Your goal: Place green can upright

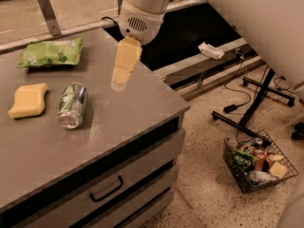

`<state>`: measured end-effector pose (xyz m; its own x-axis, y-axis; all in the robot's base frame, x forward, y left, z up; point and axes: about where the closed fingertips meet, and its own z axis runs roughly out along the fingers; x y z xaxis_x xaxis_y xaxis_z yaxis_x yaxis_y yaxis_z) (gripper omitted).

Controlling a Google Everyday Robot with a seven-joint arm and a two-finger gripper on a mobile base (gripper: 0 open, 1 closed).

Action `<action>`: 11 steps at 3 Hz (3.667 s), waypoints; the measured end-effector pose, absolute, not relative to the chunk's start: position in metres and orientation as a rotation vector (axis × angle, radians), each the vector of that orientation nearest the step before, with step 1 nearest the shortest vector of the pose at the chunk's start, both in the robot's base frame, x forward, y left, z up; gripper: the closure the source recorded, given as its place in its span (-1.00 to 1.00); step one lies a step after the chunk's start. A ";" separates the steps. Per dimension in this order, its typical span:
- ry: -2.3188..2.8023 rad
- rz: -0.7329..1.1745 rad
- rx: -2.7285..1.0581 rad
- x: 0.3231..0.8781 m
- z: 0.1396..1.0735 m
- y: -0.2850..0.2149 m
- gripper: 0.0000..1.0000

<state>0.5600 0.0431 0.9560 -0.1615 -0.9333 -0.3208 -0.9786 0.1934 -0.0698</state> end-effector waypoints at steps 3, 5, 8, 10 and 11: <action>2.540 0.151 -1.440 0.645 0.916 0.117 -1.00; 2.597 0.150 -1.346 0.649 0.916 0.135 -1.00; 2.894 0.124 -0.936 0.607 0.870 0.169 -1.00; 3.029 0.185 -0.762 0.558 0.856 0.190 -1.00; 3.070 0.198 -0.720 0.541 0.850 0.197 -1.00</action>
Offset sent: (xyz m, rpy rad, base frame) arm 0.0884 0.0791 -0.0413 -0.0018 0.1431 -0.5426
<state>0.5410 0.1972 0.8501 -0.8960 -0.4439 -0.0111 -0.4417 0.8883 0.1258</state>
